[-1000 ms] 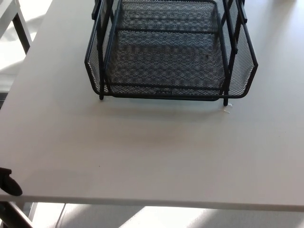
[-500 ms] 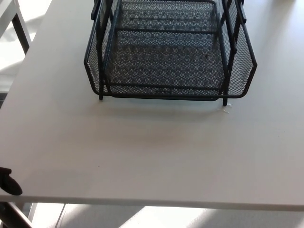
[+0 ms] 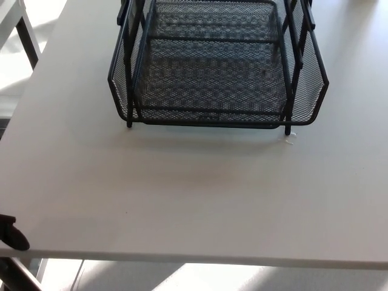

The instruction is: The robot uses its right hand to grab the drawer kept on the middle of the desk and pull it out towards the robot

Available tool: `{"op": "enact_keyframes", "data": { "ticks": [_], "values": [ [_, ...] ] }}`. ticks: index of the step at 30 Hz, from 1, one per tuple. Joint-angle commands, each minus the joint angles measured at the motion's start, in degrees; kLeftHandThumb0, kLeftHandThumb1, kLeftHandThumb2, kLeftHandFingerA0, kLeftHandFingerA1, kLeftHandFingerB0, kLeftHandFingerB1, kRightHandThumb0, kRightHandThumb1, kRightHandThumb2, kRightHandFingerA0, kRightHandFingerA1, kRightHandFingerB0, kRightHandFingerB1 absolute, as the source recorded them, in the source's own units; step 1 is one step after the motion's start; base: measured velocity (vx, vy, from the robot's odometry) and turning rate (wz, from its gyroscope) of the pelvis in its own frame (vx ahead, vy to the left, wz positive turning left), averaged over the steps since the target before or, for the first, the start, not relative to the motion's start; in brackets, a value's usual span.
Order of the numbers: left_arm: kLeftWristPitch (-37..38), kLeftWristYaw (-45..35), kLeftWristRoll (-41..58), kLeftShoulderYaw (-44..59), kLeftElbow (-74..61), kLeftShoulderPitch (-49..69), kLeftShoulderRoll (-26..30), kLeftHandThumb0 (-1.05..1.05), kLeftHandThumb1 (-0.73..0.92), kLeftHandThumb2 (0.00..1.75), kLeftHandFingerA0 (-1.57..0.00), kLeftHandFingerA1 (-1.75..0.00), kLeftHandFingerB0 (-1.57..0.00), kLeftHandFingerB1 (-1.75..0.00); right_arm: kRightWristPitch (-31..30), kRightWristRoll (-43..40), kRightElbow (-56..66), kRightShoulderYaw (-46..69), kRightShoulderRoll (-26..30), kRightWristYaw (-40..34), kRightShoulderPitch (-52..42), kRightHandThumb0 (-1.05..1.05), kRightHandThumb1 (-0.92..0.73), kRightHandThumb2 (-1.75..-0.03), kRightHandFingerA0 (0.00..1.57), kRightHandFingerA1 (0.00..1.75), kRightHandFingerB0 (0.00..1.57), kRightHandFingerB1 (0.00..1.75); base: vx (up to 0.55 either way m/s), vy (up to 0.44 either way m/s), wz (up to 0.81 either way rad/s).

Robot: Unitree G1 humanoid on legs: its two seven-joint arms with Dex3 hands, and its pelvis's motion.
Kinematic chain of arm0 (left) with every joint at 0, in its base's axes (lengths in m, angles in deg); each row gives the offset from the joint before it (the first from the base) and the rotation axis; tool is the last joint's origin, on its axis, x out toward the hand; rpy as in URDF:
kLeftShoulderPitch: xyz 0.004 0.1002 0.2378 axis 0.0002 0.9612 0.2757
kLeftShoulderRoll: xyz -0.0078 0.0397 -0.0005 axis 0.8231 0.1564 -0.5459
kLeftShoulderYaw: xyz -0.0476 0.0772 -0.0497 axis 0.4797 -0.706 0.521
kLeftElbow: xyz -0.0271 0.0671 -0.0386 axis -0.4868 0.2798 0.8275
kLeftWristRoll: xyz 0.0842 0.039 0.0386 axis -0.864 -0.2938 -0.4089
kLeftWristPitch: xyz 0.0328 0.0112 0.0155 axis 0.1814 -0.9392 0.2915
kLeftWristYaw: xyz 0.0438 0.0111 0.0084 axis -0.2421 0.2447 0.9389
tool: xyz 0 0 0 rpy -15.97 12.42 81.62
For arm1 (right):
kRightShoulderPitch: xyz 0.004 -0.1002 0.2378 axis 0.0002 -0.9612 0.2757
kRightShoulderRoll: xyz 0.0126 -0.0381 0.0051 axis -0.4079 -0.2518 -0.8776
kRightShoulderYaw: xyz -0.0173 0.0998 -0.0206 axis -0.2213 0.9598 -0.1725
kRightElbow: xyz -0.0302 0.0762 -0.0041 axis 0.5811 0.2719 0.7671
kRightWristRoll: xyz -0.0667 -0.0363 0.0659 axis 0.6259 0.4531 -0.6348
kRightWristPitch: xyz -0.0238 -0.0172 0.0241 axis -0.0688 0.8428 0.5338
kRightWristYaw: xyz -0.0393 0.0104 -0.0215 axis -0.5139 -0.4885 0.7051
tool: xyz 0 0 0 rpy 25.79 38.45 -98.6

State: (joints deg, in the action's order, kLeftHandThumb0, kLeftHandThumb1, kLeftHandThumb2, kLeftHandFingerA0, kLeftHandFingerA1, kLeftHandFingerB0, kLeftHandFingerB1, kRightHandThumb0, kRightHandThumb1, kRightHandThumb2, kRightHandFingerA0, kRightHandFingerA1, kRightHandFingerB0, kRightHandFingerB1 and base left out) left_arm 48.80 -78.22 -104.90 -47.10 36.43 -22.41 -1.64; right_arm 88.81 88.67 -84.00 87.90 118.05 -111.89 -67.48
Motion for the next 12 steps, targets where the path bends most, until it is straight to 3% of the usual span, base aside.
{"op": "enact_keyframes", "data": {
  "ticks": [1, 2, 3, 4, 5, 6, 12],
  "values": [
    [0.21, 0.95, -1.36, 0.56, 0.02, 0.48, -0.1, -0.28, 0.58, 0.57, -0.79, -0.9, -0.8, -0.59, 1.56, -2.93, -6.19, -3.88, 2.56, 9.0, 3.58, -0.34, -0.59, -0.59, 0.88, 0.99, 0.38, 0.33, 0.0, 0.0, 0.0],
    [0.38, 0.86, -0.98, 0.55, 0.23, 0.37, -0.21, -0.29, 0.57, 0.57, -0.8, -0.91, -0.8, -0.59, 2.09, -2.87, -7.13, -4.57, 2.71, 8.72, 3.96, -0.33, -0.59, -0.58, 0.88, 1.04, 0.38, 0.33, 0.0, 0.0, 0.0],
    [0.34, 0.74, -0.97, 0.43, 0.13, 0.3, -0.27, -0.29, 0.57, 0.57, -0.79, -0.9, -0.8, -0.6, 1.43, -2.7, -7.88, -5.3, 2.94, 8.71, 4.53, -0.36, -0.61, -0.6, 0.9, 0.89, 0.38, 0.34, 0.0, 0.0, 0.0],
    [-0.06, 0.48, -0.91, 0.45, -0.17, 0.4, -0.25, -0.29, 0.59, 0.57, -0.78, -0.89, -0.79, -0.58, 1.42, -3.01, -7.78, -5.55, 3.05, 8.99, 4.55, -0.35, -0.61, -0.58, 0.91, 0.85, 0.36, 0.32, 0.0, 0.0, 0.0],
    [-0.56, 0.11, -0.73, 0.51, -0.56, 0.54, -0.22, -0.29, 0.58, 0.57, -0.78, -0.88, -0.79, -0.58, 1.56, -3.15, -7.87, -6.33, 3.29, 9.13, 4.59, -0.35, -0.63, -0.6, 0.89, 0.98, 0.37, 0.33, 0.0, 0.0, 0.0],
    [-0.51, 0.16, -0.7, 0.57, -0.61, 0.6, -0.27, -0.29, 0.58, 0.57, -0.78, -0.89, -0.79, -0.58, 1.63, -3.44, -8.27, -6.97, 3.48, 9.33, 4.78, -0.37, -0.63, -0.61, 0.88, 0.86, 0.36, 0.33, 0.0, 0.0, 0.0],
    [1.24, 1.24, -0.88, 0.52, 0.89, 0.04, -0.66, -0.27, 0.56, 0.57, -0.8, -0.89, -0.82, -0.59, 2.33, -5.31, -8.41, -8.48, 3.98, 10.69, 4.77, -0.36, -0.64, -0.61, 0.9, 0.83, 0.38, 0.34, 0.0, 0.0, 0.0]
  ]
}}
